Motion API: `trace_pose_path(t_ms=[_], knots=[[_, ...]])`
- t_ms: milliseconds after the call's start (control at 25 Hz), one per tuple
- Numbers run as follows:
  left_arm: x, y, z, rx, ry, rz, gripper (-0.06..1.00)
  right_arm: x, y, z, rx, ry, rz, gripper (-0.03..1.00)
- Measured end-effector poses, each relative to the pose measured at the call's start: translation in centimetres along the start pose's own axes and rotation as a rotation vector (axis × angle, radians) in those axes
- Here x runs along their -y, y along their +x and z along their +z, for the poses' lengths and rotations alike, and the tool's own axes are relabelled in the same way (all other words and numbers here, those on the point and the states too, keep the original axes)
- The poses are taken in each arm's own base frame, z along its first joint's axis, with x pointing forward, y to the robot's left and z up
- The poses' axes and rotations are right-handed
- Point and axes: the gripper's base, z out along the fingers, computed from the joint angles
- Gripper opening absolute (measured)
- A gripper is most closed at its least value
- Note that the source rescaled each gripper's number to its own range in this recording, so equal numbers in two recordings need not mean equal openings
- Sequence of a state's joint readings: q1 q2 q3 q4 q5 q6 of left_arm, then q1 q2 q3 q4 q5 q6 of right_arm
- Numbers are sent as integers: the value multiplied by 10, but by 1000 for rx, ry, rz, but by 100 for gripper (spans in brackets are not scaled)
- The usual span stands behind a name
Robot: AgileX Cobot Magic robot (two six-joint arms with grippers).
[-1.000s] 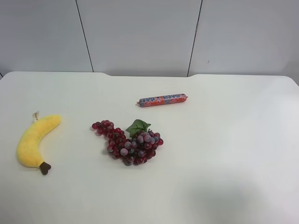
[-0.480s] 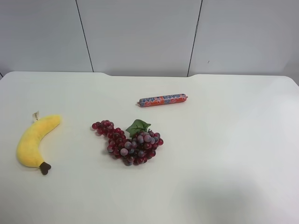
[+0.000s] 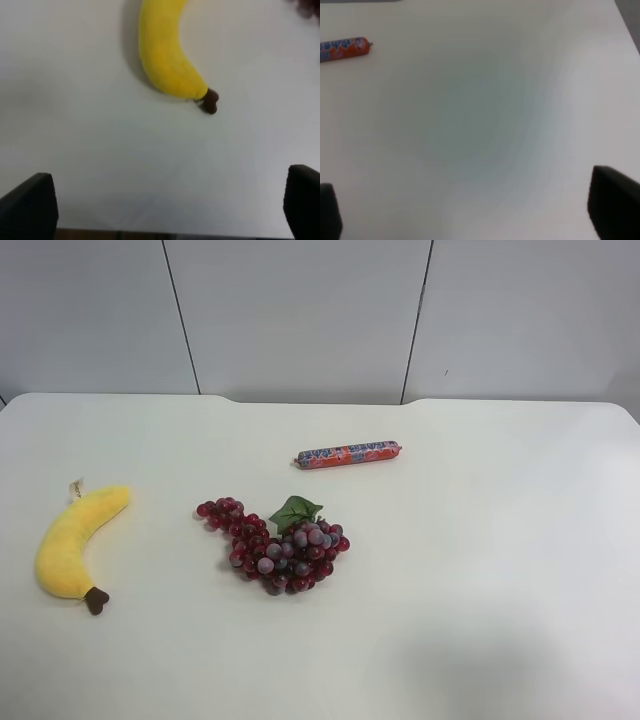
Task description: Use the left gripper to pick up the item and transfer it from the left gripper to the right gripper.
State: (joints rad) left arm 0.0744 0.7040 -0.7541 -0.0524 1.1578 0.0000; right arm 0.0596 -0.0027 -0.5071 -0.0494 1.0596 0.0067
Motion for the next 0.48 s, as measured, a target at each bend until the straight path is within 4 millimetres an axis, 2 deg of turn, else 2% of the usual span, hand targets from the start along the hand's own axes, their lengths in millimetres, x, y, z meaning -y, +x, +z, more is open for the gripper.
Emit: trace_pose_path(t_ms=[240, 480], knots=[[-2, -32, 56, -221, -6, -13, 83, 0, 0, 0, 0, 0, 0, 98], [-4, -48, 105, -309, -12, -22, 80, 0, 0, 0, 0, 0, 0, 98]])
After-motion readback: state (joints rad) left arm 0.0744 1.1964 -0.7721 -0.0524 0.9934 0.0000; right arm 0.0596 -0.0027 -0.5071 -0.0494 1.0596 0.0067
